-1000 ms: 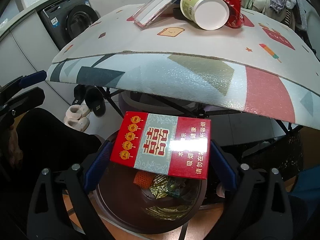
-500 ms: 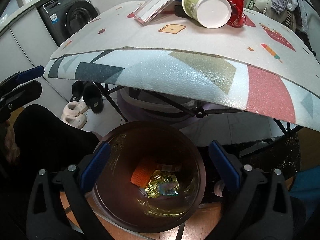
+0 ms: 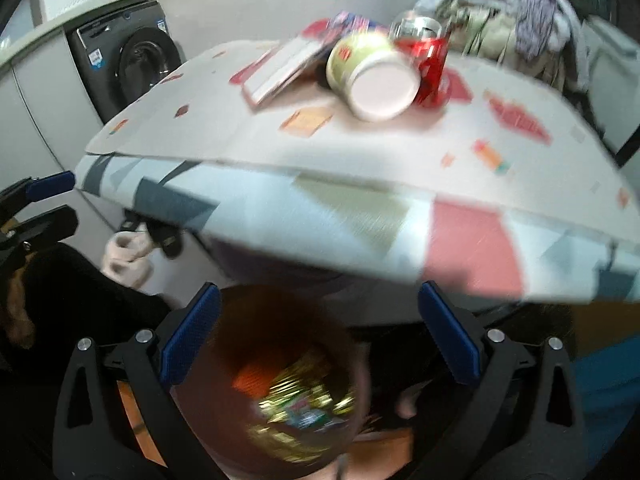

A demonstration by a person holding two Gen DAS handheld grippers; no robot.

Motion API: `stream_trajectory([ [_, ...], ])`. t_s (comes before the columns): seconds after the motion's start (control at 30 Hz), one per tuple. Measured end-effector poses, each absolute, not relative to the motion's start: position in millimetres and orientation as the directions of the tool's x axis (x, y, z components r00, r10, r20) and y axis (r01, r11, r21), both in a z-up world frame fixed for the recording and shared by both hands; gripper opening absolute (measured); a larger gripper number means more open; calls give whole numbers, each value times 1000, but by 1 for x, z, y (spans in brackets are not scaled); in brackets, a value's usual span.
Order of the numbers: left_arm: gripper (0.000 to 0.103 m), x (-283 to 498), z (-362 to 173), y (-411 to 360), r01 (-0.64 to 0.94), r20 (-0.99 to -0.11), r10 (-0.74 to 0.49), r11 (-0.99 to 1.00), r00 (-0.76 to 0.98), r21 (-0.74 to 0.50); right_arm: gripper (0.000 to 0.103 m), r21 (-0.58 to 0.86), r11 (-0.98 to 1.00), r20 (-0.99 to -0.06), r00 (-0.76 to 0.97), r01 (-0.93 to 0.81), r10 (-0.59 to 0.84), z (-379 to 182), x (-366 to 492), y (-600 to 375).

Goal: Collect trash
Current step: 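Move the right gripper to the red cola can and grasp it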

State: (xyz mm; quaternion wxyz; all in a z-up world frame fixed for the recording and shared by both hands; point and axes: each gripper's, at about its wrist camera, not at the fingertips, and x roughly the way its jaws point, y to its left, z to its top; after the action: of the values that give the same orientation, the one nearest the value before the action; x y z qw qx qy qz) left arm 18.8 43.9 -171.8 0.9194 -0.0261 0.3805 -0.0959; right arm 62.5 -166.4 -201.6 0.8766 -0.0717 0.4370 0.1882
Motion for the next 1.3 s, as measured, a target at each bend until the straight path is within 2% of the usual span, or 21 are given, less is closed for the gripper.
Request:
stream_trajectory([
  [0.23, 97, 42, -159, 55, 142, -668, -212, 977, 713, -159, 95, 17, 941, -701, 667, -338, 252, -154, 104, -192],
  [0.33, 97, 53, -154, 57, 144, -658, -212, 977, 723, -156, 89, 49, 957, -673, 698, -287, 244, -141, 133, -204],
  [0.47, 97, 68, -151, 60, 147, -652, -218, 976, 726, -163, 89, 118, 964, -640, 723, -240, 259, -131, 167, -214],
  [0.63, 97, 87, -152, 61, 152, -651, -222, 975, 726, -163, 83, 145, 963, -635, 725, -227, 267, -130, 214, -207],
  [0.77, 97, 98, -158, 63, 142, -657, -230, 972, 718, -185, 81, 124, 967, -648, 720, -222, 248, -140, 245, -198],
  [1.0, 97, 108, -169, 63, 140, -676, -235, 971, 699, -193, 79, 171, 960, -666, 693, -220, 278, -157, 273, -197],
  [1.07, 97, 111, -171, 64, 136, -678, -234, 971, 697, -195, 69, 199, 955, -658, 691, -221, 298, -158, 276, -199],
  [1.1, 97, 113, -172, 64, 135, -679, -233, 971, 696, -196, 56, 218, 950, -655, 688, -223, 312, -158, 276, -200],
  [1.3, 97, 120, -171, 62, 144, -677, -237, 971, 697, -192, 56, 307, 930, -625, 694, -203, 358, -151, 269, -221],
])
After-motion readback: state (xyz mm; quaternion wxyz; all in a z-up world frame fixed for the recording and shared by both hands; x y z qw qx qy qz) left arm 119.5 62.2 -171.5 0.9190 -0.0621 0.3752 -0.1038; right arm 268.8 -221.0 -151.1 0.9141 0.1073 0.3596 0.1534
